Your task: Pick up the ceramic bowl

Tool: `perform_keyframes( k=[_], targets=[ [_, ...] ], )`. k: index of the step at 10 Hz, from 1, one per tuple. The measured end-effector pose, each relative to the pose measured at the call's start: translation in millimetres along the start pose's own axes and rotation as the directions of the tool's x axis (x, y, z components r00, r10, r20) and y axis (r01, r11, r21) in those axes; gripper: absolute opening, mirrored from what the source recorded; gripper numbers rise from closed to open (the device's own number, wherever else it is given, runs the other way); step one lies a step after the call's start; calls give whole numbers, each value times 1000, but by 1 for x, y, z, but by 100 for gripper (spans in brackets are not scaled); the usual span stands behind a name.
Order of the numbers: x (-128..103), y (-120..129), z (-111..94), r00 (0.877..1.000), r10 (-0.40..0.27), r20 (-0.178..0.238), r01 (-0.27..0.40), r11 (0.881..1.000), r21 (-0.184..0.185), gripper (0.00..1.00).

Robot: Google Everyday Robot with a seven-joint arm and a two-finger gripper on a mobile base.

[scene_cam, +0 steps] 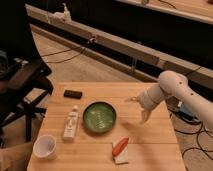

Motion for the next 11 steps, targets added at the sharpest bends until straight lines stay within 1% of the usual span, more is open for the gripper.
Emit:
perform_keyframes(
  k=[5, 7, 11],
  targets=[
    [1, 0, 2, 1000, -2, 2, 2, 1000, -4, 80],
    [4, 1, 16, 1000, -15, -18, 15, 1000, -9, 80],
    [-3, -2, 58, 999, -43, -15, 43, 999, -10, 80]
  ],
)
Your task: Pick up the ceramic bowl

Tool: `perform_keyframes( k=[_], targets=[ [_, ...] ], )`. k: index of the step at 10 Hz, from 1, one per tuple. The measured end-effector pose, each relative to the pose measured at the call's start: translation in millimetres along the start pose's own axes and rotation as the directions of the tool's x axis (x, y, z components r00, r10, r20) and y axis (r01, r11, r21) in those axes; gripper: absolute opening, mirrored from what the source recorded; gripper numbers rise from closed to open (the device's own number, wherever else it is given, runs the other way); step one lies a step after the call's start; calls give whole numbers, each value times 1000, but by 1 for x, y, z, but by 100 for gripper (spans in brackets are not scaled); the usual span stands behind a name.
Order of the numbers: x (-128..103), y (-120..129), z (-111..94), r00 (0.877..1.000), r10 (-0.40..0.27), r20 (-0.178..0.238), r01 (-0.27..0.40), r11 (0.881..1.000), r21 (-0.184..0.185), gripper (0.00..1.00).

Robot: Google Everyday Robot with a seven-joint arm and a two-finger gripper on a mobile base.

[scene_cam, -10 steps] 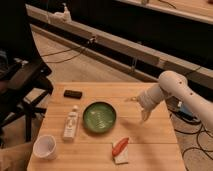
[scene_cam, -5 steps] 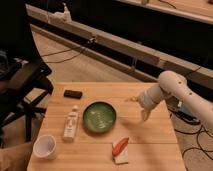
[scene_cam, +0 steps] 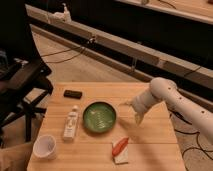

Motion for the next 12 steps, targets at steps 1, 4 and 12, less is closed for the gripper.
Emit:
perform_keyframes(
  k=[1, 4, 12],
  targets=[
    [-3, -1, 8, 1000, -8, 6, 8, 1000, 0, 80],
    [-20, 1, 47, 997, -49, 55, 52, 998, -46, 80],
    [-16, -3, 61, 998, -59, 25, 62, 993, -99, 80]
  ],
)
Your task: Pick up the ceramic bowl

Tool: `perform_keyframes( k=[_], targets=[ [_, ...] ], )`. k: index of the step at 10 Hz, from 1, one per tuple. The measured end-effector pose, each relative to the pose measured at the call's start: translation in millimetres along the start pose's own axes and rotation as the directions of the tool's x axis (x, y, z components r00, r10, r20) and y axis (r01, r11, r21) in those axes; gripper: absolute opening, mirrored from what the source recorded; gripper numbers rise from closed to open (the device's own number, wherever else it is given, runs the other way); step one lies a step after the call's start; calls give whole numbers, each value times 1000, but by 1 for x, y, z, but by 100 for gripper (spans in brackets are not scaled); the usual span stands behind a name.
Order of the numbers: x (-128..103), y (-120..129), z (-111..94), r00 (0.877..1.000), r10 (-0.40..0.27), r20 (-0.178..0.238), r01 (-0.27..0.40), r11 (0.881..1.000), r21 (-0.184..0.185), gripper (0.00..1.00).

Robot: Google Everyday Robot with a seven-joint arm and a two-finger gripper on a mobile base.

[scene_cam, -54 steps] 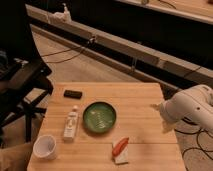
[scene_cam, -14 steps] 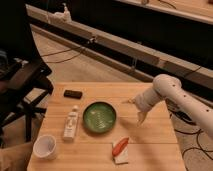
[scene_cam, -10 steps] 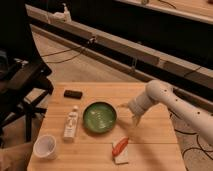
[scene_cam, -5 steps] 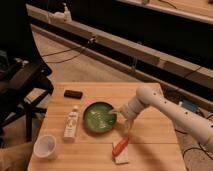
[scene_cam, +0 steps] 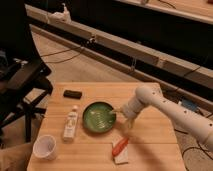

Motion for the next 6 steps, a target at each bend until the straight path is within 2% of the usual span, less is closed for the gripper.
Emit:
perform_keyframes(
  k=[3, 6],
  targets=[
    [-5, -18, 18, 1000, -7, 30, 7, 1000, -14, 78],
    [-8, -26, 33, 997, -5, 74, 6, 1000, -22, 52]
  ],
)
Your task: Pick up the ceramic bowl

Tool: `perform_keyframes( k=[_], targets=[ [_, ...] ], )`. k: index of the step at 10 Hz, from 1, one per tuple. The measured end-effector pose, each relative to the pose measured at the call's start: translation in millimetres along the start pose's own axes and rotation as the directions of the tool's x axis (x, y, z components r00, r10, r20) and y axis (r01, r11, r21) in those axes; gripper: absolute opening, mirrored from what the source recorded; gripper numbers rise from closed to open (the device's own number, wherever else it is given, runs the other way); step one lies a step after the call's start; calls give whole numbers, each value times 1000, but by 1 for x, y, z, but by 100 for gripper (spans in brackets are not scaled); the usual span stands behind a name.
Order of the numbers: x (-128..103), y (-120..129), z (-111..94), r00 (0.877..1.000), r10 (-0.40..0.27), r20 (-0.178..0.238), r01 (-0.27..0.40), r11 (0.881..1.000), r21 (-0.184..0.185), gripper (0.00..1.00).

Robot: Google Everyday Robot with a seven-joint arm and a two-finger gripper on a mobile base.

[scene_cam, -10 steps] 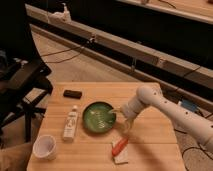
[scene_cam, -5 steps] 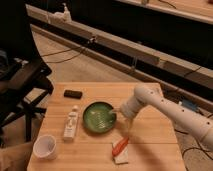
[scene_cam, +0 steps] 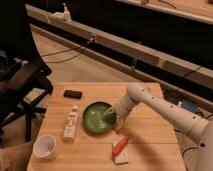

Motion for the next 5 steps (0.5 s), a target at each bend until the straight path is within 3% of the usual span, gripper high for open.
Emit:
perform_keyframes(
  k=[4, 5],
  targets=[
    [0, -8, 1, 999, -7, 46, 5, 999, 31, 8],
    [-3, -10, -1, 998, -14, 65, 11, 999, 50, 2]
  ],
)
